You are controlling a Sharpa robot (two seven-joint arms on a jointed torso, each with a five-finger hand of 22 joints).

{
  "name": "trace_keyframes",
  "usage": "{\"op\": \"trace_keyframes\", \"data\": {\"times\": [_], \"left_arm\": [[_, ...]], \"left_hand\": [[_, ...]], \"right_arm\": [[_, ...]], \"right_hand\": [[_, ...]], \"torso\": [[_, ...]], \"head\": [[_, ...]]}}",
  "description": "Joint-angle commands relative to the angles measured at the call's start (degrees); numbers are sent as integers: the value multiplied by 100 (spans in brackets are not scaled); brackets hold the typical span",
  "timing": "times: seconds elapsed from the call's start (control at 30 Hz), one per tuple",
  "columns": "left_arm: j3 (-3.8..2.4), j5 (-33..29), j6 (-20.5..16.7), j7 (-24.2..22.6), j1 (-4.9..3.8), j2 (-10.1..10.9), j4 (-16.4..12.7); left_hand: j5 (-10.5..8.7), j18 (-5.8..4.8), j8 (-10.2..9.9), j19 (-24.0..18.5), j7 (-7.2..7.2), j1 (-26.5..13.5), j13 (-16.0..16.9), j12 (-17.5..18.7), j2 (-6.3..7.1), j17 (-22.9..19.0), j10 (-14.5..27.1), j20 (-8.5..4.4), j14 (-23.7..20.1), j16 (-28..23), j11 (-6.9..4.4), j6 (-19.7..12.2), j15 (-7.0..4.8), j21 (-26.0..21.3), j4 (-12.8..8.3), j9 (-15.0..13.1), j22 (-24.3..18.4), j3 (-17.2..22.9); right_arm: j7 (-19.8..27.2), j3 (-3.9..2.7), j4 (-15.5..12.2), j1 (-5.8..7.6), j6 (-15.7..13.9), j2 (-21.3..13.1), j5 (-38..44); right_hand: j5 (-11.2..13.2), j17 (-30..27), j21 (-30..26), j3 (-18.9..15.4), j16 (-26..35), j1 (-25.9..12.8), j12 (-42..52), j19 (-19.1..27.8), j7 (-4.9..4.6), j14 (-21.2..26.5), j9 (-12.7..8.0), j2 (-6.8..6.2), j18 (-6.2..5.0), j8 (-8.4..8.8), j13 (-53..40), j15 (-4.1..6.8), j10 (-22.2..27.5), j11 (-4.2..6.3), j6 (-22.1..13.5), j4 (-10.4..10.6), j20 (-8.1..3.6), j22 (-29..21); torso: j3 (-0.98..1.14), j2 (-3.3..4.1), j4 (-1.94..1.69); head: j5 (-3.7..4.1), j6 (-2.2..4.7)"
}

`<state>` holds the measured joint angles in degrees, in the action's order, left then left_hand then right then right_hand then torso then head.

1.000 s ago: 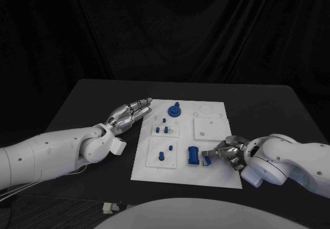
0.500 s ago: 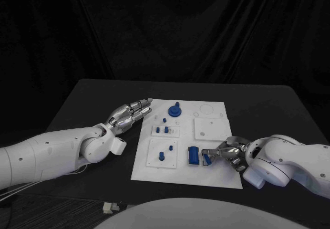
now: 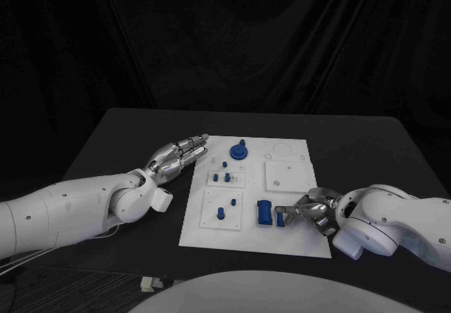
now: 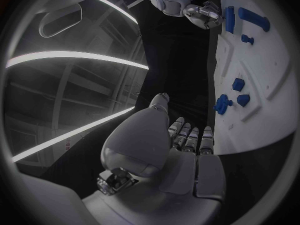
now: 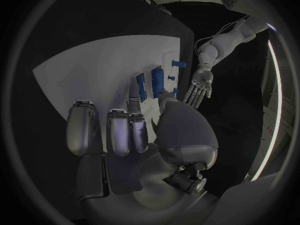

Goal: Assemble the parts on the task board

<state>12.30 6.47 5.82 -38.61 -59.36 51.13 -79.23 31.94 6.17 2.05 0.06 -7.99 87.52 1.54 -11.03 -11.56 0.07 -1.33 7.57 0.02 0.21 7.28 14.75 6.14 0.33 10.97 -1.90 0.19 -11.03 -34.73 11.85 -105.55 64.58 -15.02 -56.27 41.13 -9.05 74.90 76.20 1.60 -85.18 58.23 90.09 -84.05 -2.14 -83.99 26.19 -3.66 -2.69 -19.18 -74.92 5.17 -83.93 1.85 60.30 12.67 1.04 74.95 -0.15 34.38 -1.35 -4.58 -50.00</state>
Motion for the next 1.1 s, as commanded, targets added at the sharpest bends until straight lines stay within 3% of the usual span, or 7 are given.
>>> {"op": "trace_keyframes", "data": {"times": [0.03, 0.57, 0.77, 0.87, 0.93, 1.07, 1.1], "left_arm": [[-5, -24, 68, -56, 8, -11, -9], [-6, -24, 19, -224, 9, 84, -122], [-9, -24, -197, -438, -1, 284, -381], [-11, -24, -353, -570, -41, 378, -542], [-12, -24, -483, -675, -111, 420, -658], [-12, -24, -693, -834, -213, 409, -790], [-12, -24, -737, -873, -231, 393, -812]], "left_hand": [[38, -56, 34, 12, -160, 53, 7, -26, 0, -7, 8, 45, -2, -21, 47, 37, 33, -18, -46, -7, 6, -1], [44, -57, 42, 19, -152, 49, 9, -43, -6, -7, 4, 52, -2, -21, 43, 72, 37, -12, -58, -12, 14, 4], [-99, -4, 84, 48, -100, -190, 16, -120, -34, -7, -28, 75, -2, -21, -6, 222, 12, 11, 185, -25, 44, -105], [-237, 11, 117, 56, -81, -294, 22, -189, -26, -7, -65, 57, -2, -21, -26, 352, -21, 18, 407, -34, 51, -179], [-385, 27, 151, 63, -37, -406, 32, -273, -47, -7, -115, 12, -2, -21, -76, 505, -80, 24, 582, -46, 57, -242], [-569, 45, 185, 63, 31, -554, 40, -355, -54, -7, -182, -56, -2, -21, -151, 672, -166, 26, 586, -57, 56, -326], [-629, 49, 186, 56, 59, -602, 41, -365, -57, -7, -194, -83, -2, -21, -182, 705, -203, 20, 586, -58, 49, -353]], "right_arm": [[-68, 0, -20, -15, 89, -4, -45], [744, -2, -355, 24, -809, -327, -87], [2059, -3, -535, 213, -1670, -565, -117], [2933, -3, -553, 311, -2119, -635, -366], [3810, -3, -518, 365, -2429, -669, -756], [5103, -2, -351, 403, -2533, -646, -1382], [5395, -2, -291, 400, -2471, -630, -1536]], "right_hand": [[29, 230, -11, 8, 17, -23, -9, -57, 25, -374, 10, -30, -56, -36, -1508, 57, -607, 51, 33, 43, -26, 1075], [-3, 258, 56, -53, 1, -116, -9, -89, 0, -383, 67, -60, -40, -49, -1508, 52, -607, 35, -168, 387, -34, 1097], [-433, 25, 0, -567, 99, -646, -9, -60, 57, -337, 86, 309, -57, -171, -1508, 85, -607, 97, 11, 404, -62, 1077], [-270, -1859, -1463, -910, 1235, -913, -770, 571, 77, 143, -25, 616, -346, -99, -677, 59, -233, 46, 36, 402, -44, 572], [-153, -4629, -4363, -1155, 3597, -853, -3920, 1834, -95, 1064, -213, 747, -755, 66, 2233, -136, 1224, -96, -85, 405, 130, -677], [-31, -5319, -5529, -1451, 5154, -779, -5793, 2415, -409, 1818, -515, 851, -709, 315, 3651, -590, 2199, -545, -331, 433, 479, -1581], [68, -5678, -6124, -1524, 5902, -683, -6537, 2962, -681, 2600, -665, 757, -548, 457, 4117, -948, 3037, -834, -527, 416, 756, -2005]], "torso": [[-1, 0, 0], [-1, 0, 3], [-1, 2, 5], [2, -4, 1], [2, -8, 1], [1, -33, 12], [0, -41, 15]], "head": [[-13, 0], [-18, 0], [15, 0], [49, 0], [91, 0], [101, 0], [102, 0]]}}
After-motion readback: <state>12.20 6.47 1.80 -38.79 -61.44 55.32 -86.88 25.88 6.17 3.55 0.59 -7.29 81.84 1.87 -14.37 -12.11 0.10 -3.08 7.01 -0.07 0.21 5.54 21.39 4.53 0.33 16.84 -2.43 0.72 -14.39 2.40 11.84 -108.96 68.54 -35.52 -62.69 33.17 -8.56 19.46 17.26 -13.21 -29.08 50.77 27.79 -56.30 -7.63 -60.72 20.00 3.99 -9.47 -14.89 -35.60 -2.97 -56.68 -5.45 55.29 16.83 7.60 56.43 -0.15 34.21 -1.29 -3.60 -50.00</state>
